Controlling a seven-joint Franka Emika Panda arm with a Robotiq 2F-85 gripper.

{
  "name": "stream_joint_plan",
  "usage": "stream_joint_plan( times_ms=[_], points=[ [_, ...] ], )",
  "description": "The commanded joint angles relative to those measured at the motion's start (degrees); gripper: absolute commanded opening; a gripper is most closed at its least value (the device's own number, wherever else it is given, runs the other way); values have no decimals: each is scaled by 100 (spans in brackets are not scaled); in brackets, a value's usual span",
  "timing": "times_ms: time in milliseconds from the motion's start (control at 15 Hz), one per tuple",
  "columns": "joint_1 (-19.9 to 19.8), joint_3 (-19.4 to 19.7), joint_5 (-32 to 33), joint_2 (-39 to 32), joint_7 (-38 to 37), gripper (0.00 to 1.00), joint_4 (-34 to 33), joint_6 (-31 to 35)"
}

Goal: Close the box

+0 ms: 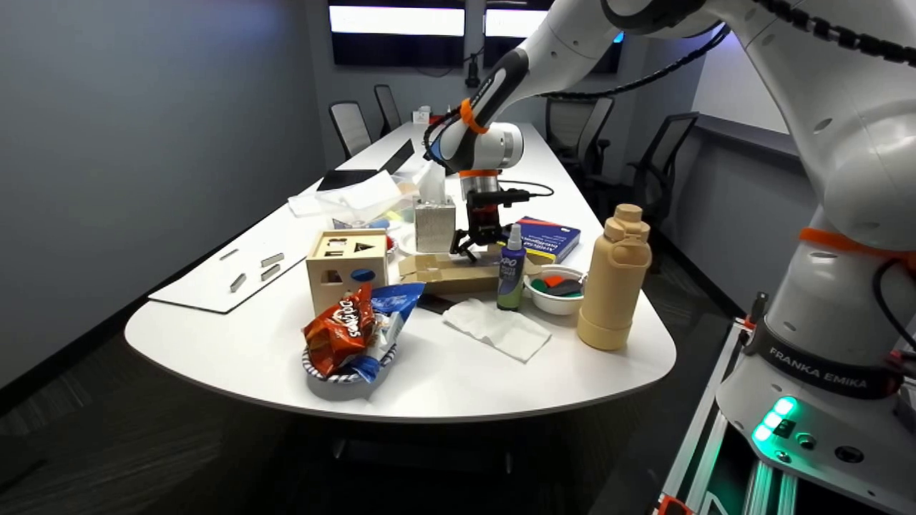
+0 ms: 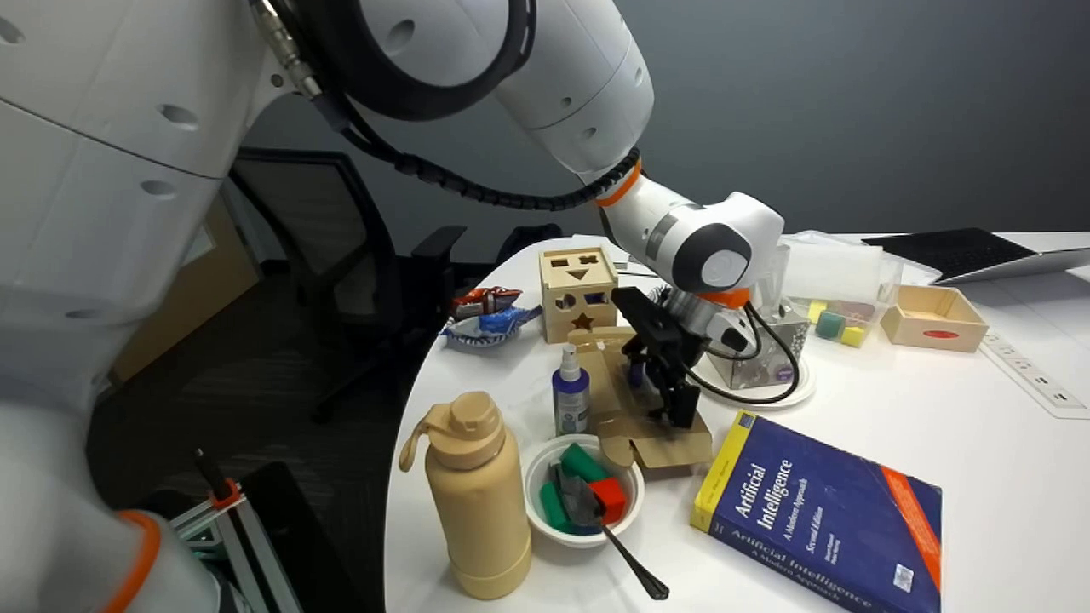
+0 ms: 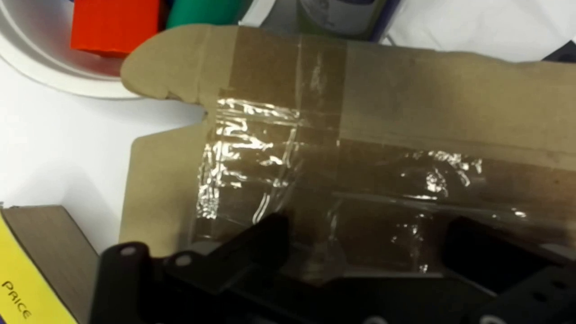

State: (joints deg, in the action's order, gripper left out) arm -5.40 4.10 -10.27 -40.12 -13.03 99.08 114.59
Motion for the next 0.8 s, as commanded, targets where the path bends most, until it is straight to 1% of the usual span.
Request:
stream_joint_plan(
  times_ms=[0, 267, 733],
  points=[
    [57, 40, 3, 241, -20, 100, 166, 166],
    [50, 4, -45, 533, -4, 100, 243, 33],
    [229, 34, 125, 1245, -66, 100, 550, 138]
  ],
)
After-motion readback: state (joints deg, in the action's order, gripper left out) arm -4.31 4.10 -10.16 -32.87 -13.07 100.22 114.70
